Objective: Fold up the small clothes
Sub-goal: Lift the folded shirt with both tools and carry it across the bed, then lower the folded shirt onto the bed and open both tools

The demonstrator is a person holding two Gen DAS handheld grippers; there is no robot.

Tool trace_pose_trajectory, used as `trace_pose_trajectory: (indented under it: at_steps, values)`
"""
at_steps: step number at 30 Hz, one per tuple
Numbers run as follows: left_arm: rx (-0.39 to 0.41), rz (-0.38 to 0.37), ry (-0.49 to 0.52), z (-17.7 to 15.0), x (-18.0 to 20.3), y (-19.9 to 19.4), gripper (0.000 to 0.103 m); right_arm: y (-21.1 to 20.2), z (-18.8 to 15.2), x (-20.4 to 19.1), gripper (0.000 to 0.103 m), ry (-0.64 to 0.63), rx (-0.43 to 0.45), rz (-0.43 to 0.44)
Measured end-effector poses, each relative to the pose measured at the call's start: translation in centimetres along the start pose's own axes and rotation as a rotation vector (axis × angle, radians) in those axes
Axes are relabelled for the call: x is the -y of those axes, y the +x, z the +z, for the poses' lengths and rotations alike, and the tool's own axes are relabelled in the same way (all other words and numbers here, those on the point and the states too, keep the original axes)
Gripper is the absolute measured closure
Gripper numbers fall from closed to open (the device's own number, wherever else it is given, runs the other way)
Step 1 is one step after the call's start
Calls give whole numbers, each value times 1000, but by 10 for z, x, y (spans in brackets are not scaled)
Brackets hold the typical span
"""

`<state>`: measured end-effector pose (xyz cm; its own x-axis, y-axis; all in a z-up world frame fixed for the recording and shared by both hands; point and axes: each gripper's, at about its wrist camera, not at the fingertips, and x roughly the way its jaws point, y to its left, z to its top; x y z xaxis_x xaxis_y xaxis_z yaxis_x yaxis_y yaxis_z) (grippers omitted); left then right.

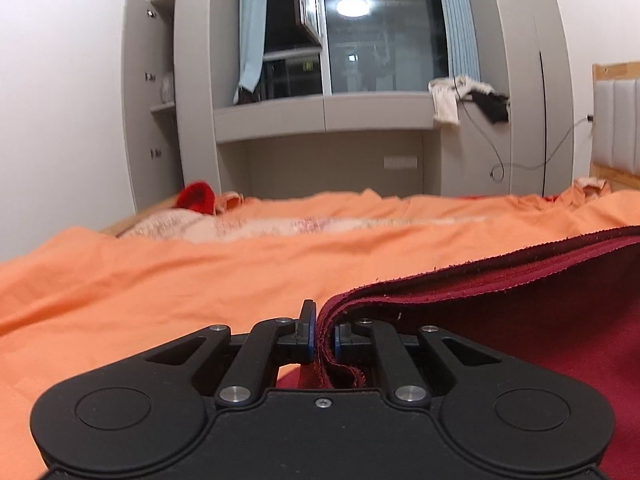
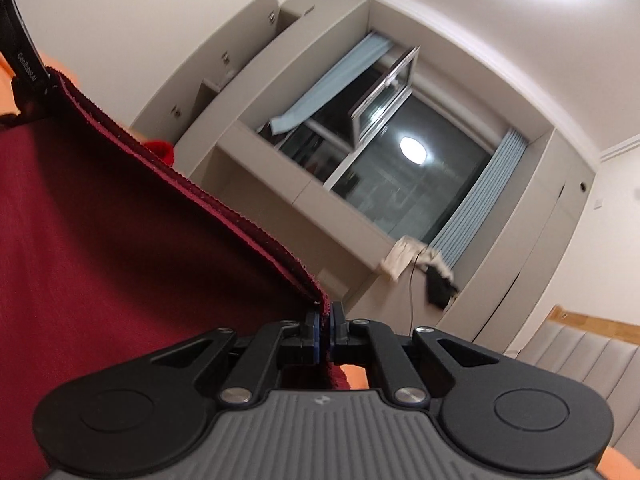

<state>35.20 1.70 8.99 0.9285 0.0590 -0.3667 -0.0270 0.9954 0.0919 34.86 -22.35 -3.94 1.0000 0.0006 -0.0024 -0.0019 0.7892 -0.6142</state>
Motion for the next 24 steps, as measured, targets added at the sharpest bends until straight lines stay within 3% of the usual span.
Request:
trace_pose_trajectory:
  at_steps: [6, 11, 14, 18, 20, 24]
  values:
    - [-49, -23, -3, -7, 4, 42, 94, 19, -17, -9, 99, -22, -91, 14]
    - [-85, -29, 46, -14, 14, 58, 85, 27, -32, -8, 98, 12, -171, 55]
    - [-104, -36, 27, -16, 11, 61, 75, 31, -37, -6, 91, 43, -209, 78]
    - [-109, -36, -16, -14, 0, 61, 51, 37, -35, -1, 72, 43, -215, 71]
    - [-115, -39, -42, -14, -6, 60, 45, 39, -34, 1, 67, 44, -213, 68]
    - [-125, -33, -92, -13, -17, 60, 29, 41, -33, 4, 46, 54, -210, 58]
